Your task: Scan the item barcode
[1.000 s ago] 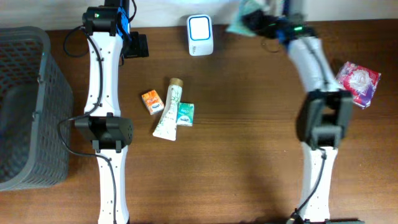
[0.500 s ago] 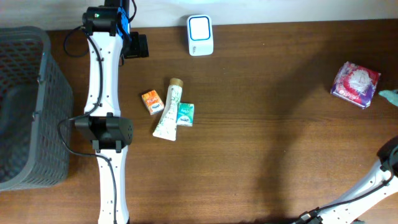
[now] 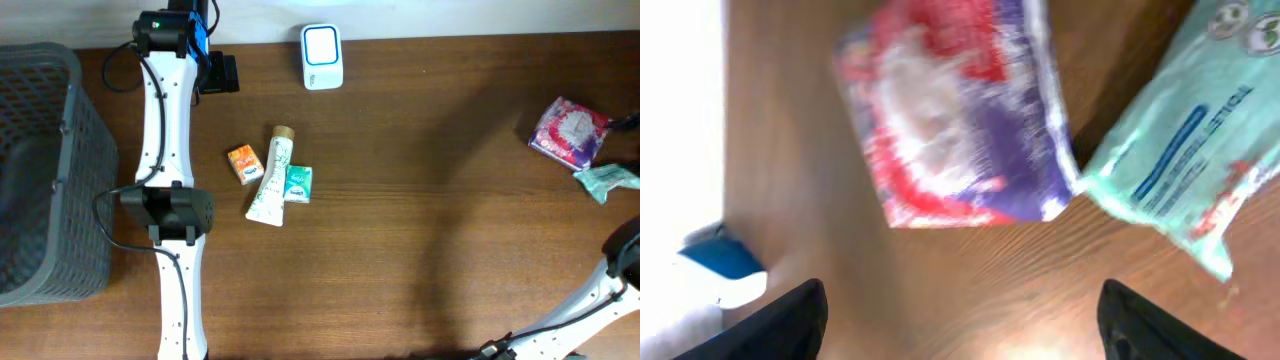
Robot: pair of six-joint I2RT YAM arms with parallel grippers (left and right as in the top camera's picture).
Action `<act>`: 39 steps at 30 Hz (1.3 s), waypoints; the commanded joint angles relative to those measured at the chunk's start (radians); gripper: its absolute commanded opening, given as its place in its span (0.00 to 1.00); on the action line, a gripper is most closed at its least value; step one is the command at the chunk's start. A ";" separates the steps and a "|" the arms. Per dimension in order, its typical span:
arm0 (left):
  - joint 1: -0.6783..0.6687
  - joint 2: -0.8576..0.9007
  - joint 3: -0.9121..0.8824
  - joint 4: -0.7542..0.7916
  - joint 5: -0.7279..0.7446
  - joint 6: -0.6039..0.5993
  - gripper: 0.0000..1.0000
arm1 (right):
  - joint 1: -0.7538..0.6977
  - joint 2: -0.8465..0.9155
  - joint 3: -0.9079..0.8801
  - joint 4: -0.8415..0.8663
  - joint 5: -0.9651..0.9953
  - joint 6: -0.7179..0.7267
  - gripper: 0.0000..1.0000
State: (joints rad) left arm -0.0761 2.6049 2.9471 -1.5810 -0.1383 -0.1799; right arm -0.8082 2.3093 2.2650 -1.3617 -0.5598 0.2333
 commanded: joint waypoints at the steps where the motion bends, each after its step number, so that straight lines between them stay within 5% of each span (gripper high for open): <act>1: 0.007 -0.032 -0.003 0.001 -0.008 0.001 0.99 | 0.043 -0.106 0.031 -0.039 -0.049 0.003 0.90; 5: 0.007 -0.032 -0.003 0.001 -0.008 0.002 0.99 | 0.223 -0.092 0.029 -0.037 -0.076 -0.084 0.98; 8: 0.007 -0.032 -0.003 0.001 -0.008 0.002 0.99 | 0.515 -0.088 -0.002 -0.037 0.008 -0.133 0.98; 16: 0.007 -0.032 -0.003 0.001 -0.008 0.002 0.99 | 1.136 -0.029 -0.288 0.192 0.078 -0.113 0.68; 24: 0.007 -0.032 -0.003 0.001 -0.008 0.002 0.99 | 1.318 -0.029 -0.536 0.525 0.084 0.402 0.55; 27: 0.007 -0.032 -0.003 0.001 -0.008 0.002 0.99 | 1.320 -0.029 -0.636 0.619 0.090 0.414 0.50; 29: 0.007 -0.032 -0.003 0.001 -0.008 0.002 0.99 | 1.320 -0.031 -0.644 0.615 0.077 0.348 0.11; 30: 0.007 -0.032 -0.003 0.001 -0.008 0.002 0.99 | 1.316 -0.031 -0.644 0.615 0.063 0.340 0.06; 37: 0.007 -0.032 -0.003 0.001 -0.008 0.002 0.99 | 1.147 -0.092 -0.586 0.343 -0.562 -0.566 0.04; 39: 0.007 -0.032 -0.003 0.001 -0.008 0.002 0.99 | 1.118 -0.092 -0.586 0.310 -0.657 -0.622 0.04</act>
State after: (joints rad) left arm -0.0761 2.6049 2.9467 -1.5810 -0.1383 -0.1799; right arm 0.3275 2.2547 1.6646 -1.0374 -1.0199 -0.2142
